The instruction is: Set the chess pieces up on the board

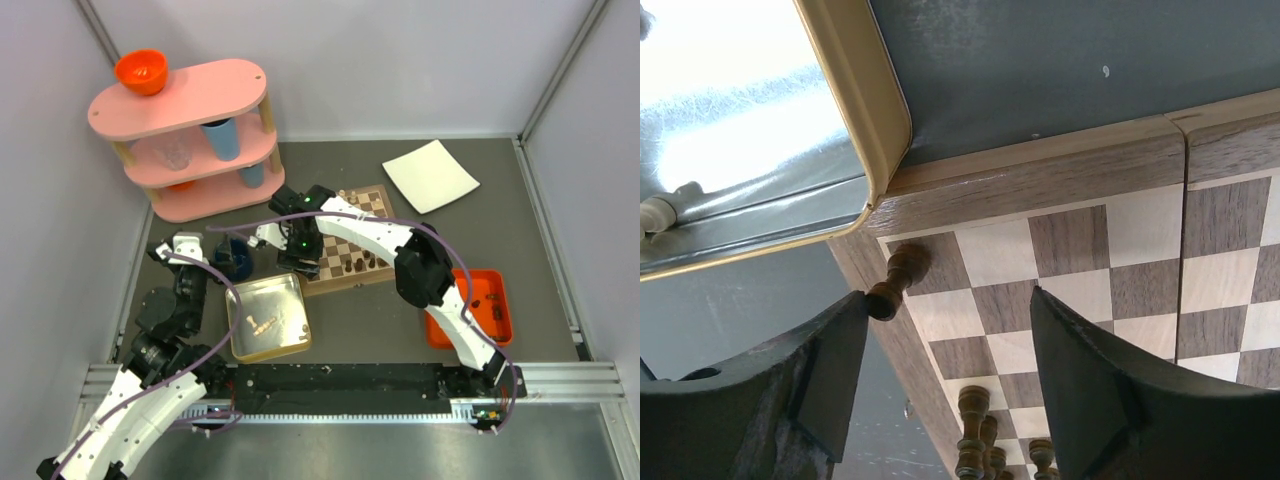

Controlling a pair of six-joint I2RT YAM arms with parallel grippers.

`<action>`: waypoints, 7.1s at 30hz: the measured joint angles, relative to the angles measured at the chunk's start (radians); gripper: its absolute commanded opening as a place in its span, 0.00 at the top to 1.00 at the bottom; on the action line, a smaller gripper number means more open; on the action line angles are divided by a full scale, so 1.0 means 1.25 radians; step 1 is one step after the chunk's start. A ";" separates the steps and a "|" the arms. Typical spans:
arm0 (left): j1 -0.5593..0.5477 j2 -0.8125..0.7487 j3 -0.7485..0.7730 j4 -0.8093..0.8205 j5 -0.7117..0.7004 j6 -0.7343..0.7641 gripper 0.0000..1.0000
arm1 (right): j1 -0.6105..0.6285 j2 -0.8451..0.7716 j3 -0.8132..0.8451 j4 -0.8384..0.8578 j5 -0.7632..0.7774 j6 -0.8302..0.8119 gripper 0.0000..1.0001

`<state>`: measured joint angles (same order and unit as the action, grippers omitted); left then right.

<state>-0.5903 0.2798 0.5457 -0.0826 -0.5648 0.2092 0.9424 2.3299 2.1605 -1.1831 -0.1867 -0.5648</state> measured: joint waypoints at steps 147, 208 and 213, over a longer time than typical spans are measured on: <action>0.000 0.224 0.036 -0.073 0.271 -0.049 0.01 | -0.858 -0.954 -0.795 -0.027 -0.397 -0.099 0.24; 0.000 0.267 0.039 -0.084 0.334 -0.054 0.01 | -0.882 -1.001 -1.230 0.187 -0.449 -0.553 0.38; 0.000 0.267 0.039 -0.084 0.334 -0.052 0.01 | -0.882 -0.980 -1.229 0.195 -0.444 -0.510 0.40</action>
<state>-0.5903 0.6132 0.5949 -0.1871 -0.1467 0.1444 -0.1600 1.1049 0.6239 -0.9390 -0.7422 -1.2022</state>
